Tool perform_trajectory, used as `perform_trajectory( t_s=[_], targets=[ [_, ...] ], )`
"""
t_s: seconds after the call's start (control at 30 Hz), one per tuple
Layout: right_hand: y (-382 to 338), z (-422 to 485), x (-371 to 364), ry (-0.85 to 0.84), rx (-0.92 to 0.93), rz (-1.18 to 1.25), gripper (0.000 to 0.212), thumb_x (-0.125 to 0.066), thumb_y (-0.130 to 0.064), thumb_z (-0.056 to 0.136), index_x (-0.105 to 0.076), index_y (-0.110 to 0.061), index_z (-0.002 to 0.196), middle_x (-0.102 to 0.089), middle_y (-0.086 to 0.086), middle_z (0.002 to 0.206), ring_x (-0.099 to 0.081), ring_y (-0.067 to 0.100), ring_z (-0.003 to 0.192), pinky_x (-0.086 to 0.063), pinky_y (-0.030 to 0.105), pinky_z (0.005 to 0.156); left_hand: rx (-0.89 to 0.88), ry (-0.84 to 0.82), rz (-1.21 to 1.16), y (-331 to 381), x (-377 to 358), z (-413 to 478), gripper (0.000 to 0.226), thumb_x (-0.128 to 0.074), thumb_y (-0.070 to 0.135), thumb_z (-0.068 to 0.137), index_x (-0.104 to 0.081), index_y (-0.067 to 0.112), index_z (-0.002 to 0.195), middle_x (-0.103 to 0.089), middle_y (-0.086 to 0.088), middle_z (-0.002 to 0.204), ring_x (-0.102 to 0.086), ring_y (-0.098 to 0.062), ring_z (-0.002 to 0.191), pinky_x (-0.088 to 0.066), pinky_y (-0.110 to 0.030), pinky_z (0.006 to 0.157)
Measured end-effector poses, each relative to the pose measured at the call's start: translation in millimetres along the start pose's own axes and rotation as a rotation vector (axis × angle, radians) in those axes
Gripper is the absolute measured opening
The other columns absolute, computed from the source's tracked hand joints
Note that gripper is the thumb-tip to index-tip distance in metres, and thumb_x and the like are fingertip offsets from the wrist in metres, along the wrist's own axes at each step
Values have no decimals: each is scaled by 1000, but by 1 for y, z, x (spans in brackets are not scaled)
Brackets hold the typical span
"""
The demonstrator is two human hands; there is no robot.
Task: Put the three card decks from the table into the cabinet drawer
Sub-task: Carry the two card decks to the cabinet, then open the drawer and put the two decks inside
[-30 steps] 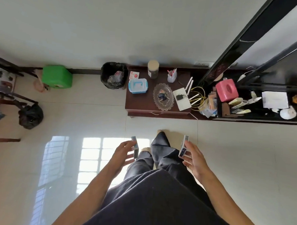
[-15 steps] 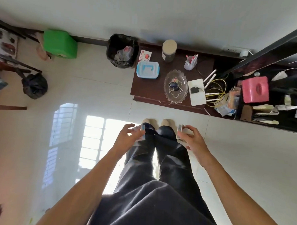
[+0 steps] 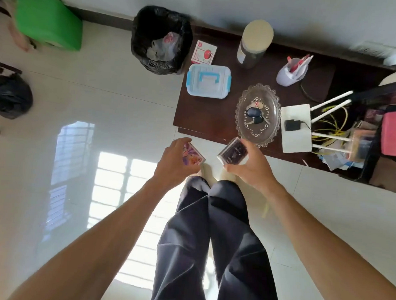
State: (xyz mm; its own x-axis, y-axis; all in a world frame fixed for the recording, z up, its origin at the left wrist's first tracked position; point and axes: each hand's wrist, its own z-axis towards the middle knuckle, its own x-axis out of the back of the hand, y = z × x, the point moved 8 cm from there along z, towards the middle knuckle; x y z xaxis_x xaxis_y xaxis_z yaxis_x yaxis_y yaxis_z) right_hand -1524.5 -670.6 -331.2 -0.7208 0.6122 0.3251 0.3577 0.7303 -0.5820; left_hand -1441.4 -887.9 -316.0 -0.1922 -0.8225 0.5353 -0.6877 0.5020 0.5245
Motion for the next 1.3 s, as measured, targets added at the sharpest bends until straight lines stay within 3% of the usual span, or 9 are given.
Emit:
perform_trajectory(
  t_s=[0.13,0.27,0.4,0.67,0.87,1.0,1.17,1.3],
  targets=[
    [1,84,-23,19,109,-237,95,-89,-23,64,-44,-21,148,-48,-2,132,-51,16,121,-39,26,94,-190,39,259,-15,-15,85,79,-85,31,67,-41,30,133,-48,6,139,-45,-19,126,-54,-41,91],
    [0,159,-49,88,249,-661,98,-87,-30,64,-41,-22,150,-48,5,140,-44,29,131,-42,46,103,-333,53,498,-34,-37,161,85,-87,27,66,-41,23,138,-45,2,146,-40,-23,133,-54,-43,93],
    [6,214,-69,144,339,-829,96,-88,-27,64,-42,-21,149,-49,6,139,-47,29,130,-41,46,99,-378,31,620,-55,-58,219,86,-85,27,71,-37,21,142,-42,-1,150,-37,-26,138,-48,-46,105],
    [12,261,-79,211,380,-976,95,-87,-25,66,-42,-21,150,-49,5,146,-44,29,133,-36,45,101,-408,37,665,-68,-70,266,87,-82,28,74,-33,22,146,-37,-3,153,-31,-27,142,-40,-47,113],
    [14,264,-84,230,352,-1019,97,-84,-23,68,-38,-21,154,-45,5,150,-42,28,137,-36,45,101,-438,55,667,-72,-74,273,90,-82,27,75,-29,23,148,-30,-4,159,-24,-29,147,-35,-48,116],
    [10,241,-86,246,354,-970,97,-82,-27,75,-32,-19,158,-36,10,160,-33,29,147,-36,46,106,-359,86,607,-74,-76,254,99,-80,36,75,-20,25,153,-21,-8,163,-19,-30,150,-28,-49,117],
    [25,170,-86,369,363,-611,62,-75,-27,85,-54,-18,143,-54,8,146,-51,27,132,-44,50,102,-341,292,354,-71,-88,183,54,-66,27,83,-46,20,133,-50,-6,139,-45,-28,123,-51,-40,95],
    [74,123,-96,323,288,-392,36,-62,-24,93,-65,-21,129,-67,-1,127,-65,20,112,-53,43,94,29,30,-47,-100,-132,143,26,-60,30,89,-58,28,115,-64,6,115,-62,-13,99,-51,-24,80]
  ],
)
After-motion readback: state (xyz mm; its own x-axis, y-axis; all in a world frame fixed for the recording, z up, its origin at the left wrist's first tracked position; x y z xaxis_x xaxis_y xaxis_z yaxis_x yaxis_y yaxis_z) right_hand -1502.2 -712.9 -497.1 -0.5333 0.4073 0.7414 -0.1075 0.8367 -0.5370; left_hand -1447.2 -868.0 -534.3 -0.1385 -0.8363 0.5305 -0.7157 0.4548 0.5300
